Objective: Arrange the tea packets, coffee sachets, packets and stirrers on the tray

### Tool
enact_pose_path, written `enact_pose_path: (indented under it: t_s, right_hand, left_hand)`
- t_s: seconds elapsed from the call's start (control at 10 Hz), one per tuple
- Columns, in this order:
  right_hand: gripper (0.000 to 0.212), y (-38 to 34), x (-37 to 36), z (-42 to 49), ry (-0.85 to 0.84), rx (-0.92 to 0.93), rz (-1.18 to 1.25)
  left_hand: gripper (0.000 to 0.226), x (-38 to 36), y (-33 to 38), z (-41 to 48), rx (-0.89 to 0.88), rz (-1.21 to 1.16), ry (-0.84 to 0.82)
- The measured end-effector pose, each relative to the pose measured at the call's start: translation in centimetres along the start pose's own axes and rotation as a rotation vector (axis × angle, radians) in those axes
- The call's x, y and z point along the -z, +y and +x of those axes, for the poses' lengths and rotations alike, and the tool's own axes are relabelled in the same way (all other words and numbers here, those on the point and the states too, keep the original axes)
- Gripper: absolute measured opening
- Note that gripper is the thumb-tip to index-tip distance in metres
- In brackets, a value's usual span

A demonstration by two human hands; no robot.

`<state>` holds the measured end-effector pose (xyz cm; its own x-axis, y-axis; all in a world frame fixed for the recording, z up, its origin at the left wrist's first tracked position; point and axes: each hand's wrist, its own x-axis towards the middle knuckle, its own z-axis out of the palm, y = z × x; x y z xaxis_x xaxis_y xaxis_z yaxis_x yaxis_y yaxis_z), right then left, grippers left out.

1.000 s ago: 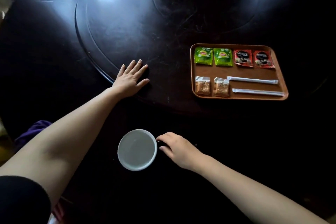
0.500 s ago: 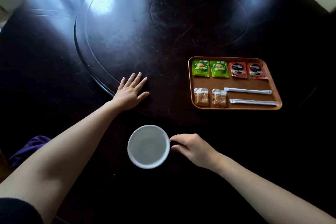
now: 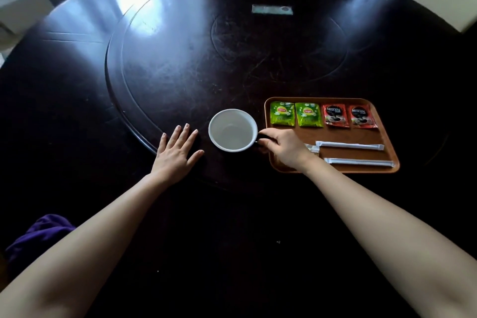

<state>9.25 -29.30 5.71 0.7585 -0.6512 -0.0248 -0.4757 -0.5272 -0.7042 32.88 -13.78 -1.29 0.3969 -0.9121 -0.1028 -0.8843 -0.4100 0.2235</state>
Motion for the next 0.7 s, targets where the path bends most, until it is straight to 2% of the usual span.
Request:
enact_pose_path:
  t_s: [0.2, 0.4, 0.5, 0.6, 0.7]
  right_hand:
    - [0.027, 0.6, 0.3, 2.0, -0.128, -0.012, -0.007]
    - [0.026, 0.2, 1.1, 3.0, -0.187, -0.089, 0.029]
    - [0.026, 0.1, 0.9, 2.9, -0.179, -0.13, 0.005]
    - [0.03, -0.8, 1.7, 2.2, -0.126, -0.265, 0.122]
    - [0.031, -0.3, 2.8, 0.4, 0.044, -0.346, 0.146]
  left_hand:
    - [0.063, 0.0, 0.0, 0.0, 0.007, -0.002, -0.003]
    - [0.063, 0.1, 0.1, 0.0, 0.006, -0.009, -0.01]
    - [0.063, 0.1, 0.2, -0.1, 0.0, 0.009, -0.019]
    - [0.062, 1.0, 0.9, 0.0, 0.035, -0.014, -0.028]
    - [0.061, 0.8, 1.4, -1.3, 0.066, 0.005, -0.019]
